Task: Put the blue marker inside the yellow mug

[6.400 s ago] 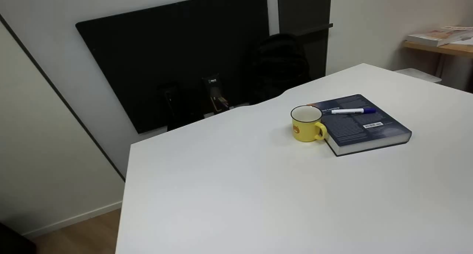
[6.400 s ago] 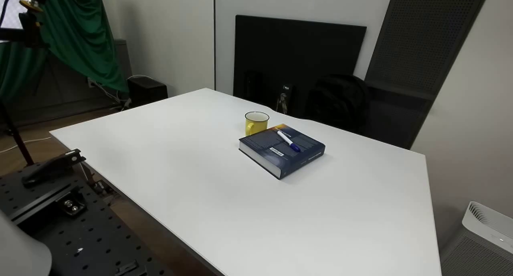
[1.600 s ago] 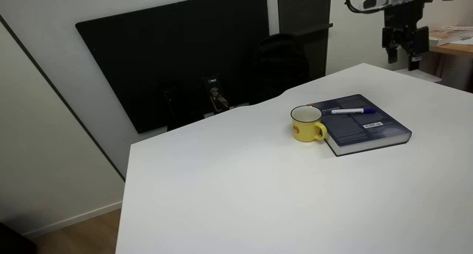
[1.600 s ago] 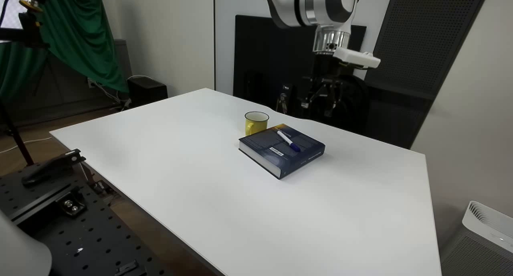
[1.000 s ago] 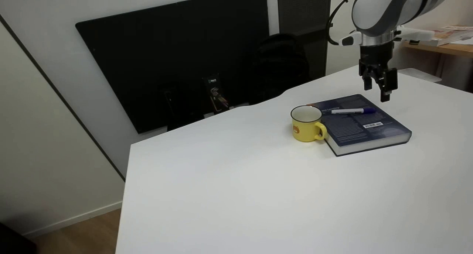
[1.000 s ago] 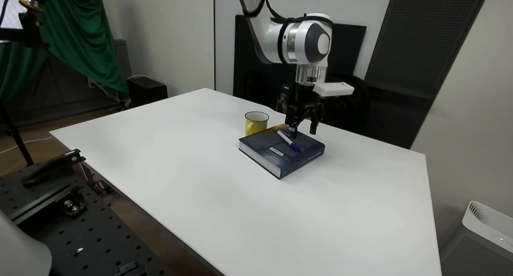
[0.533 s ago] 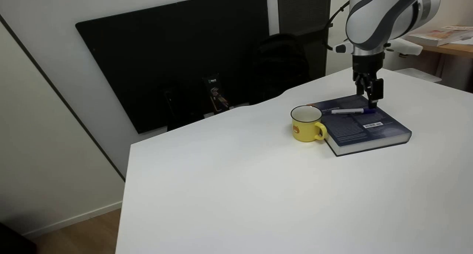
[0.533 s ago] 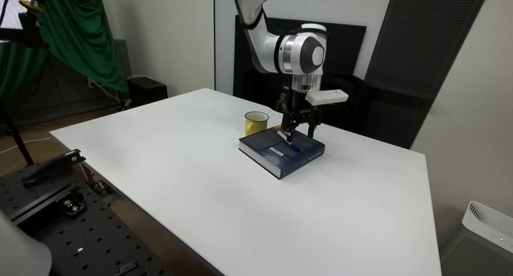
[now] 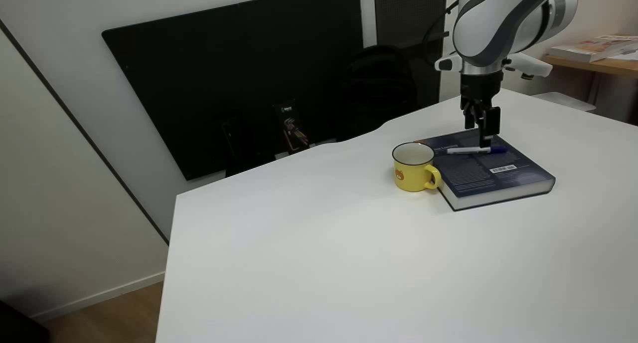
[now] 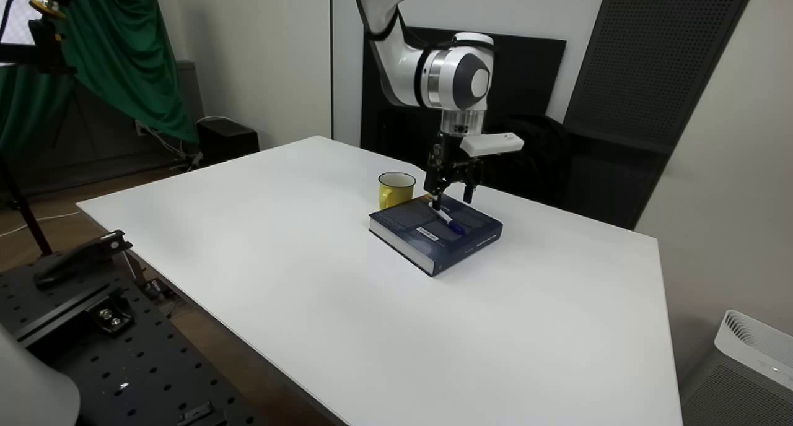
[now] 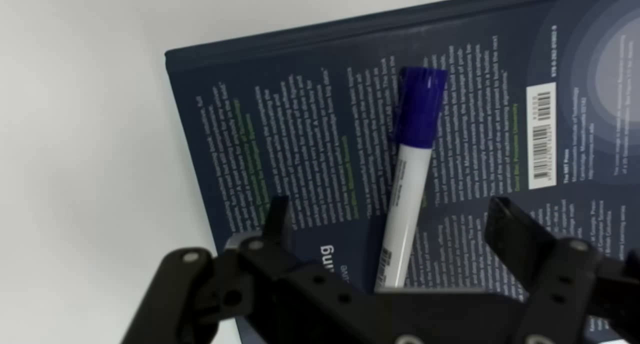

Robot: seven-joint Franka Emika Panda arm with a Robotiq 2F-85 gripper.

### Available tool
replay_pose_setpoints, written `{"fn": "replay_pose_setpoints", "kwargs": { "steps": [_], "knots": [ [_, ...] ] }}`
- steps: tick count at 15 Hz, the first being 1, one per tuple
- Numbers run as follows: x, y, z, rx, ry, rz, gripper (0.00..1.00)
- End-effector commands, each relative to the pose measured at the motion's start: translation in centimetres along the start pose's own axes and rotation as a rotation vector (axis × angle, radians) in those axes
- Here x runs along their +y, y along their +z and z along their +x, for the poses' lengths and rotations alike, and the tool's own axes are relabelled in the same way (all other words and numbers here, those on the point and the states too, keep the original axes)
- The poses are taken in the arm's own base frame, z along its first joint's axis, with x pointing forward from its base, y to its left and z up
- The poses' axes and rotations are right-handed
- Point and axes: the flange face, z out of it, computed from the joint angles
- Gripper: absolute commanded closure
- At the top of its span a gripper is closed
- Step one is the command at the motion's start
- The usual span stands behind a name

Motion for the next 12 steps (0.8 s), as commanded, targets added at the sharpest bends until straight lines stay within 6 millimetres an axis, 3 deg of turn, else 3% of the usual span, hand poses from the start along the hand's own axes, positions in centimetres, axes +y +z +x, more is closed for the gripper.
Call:
{"fn": "replay_pose_setpoints", "kwargs": {
  "steps": [1,8,12],
  "knots": [
    [0.2,1.4,1.2,0.018,0.028,-0.003,0.00],
    [-1.3,3.6,3.9,0.021,0.046,0.000,0.00],
    [-1.7,3.8,5.1,0.009,0.049,-0.008,0.00]
  ]
}}
